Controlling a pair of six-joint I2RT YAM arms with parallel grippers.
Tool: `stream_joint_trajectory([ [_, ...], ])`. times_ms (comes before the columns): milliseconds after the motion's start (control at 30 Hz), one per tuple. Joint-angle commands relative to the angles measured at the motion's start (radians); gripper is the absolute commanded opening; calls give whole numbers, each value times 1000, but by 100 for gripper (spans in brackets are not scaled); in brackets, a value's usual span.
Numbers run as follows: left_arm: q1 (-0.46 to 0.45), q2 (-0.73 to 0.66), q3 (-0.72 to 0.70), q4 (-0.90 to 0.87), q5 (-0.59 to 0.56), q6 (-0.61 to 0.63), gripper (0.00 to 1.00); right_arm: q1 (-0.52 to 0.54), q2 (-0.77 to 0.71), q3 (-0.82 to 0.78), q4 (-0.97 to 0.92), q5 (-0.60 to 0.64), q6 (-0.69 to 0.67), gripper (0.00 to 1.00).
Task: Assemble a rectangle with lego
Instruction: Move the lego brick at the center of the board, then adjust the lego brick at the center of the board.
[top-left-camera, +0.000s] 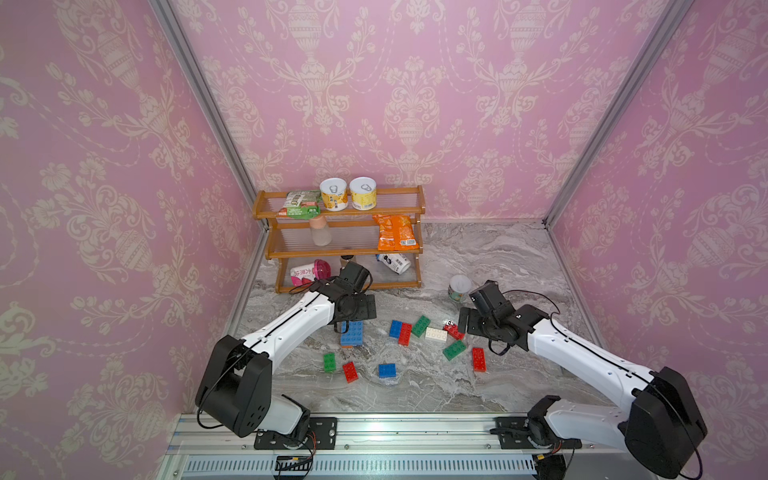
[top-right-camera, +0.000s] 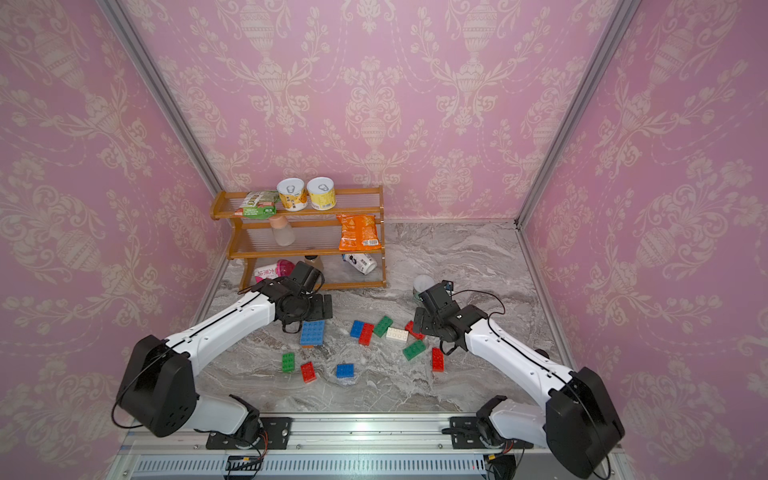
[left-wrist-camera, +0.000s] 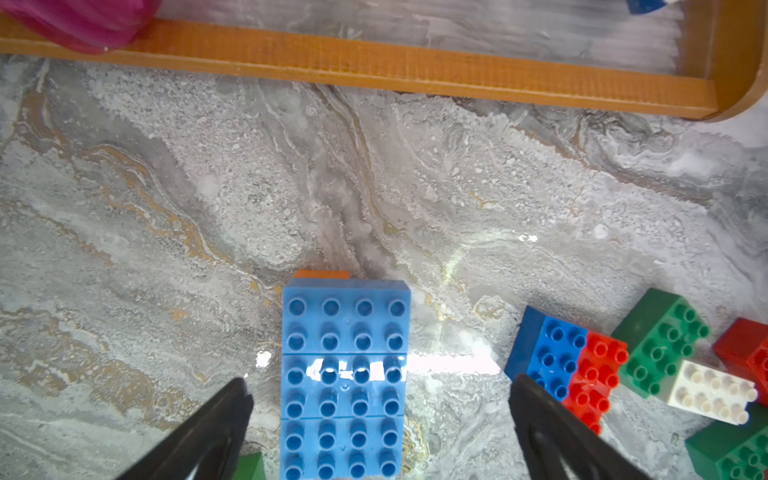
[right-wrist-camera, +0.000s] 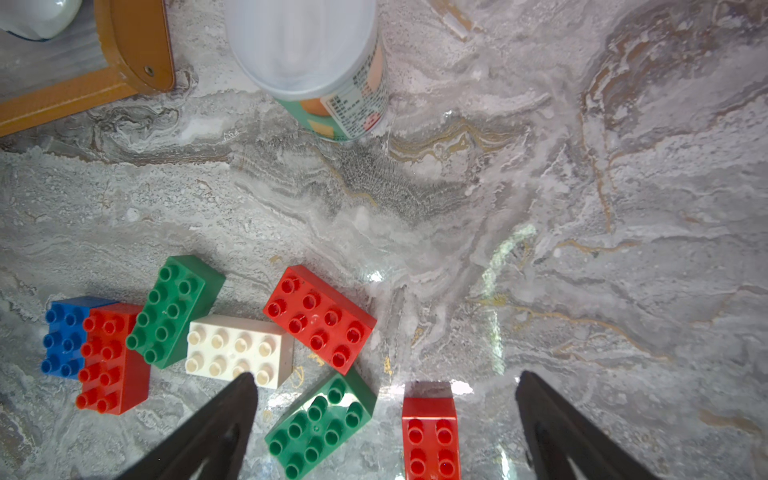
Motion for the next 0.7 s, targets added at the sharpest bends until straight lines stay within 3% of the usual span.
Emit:
stream_joint_trajectory([
  [0,-69,51,61,-25,-31,-17,99,-11,-2,33,-50,49,0,100],
  [100,-149,123,118,-17,-66,0,98,-51,-26,23,-55,34,-4,100],
  [300,-231,243,173,21,-52,-1,71,-137,-100,-16,-73,13,-10,100],
  [667,-263,349,187,36,-10,22,62,-152,-131,-56,-60,-8,-19,100],
])
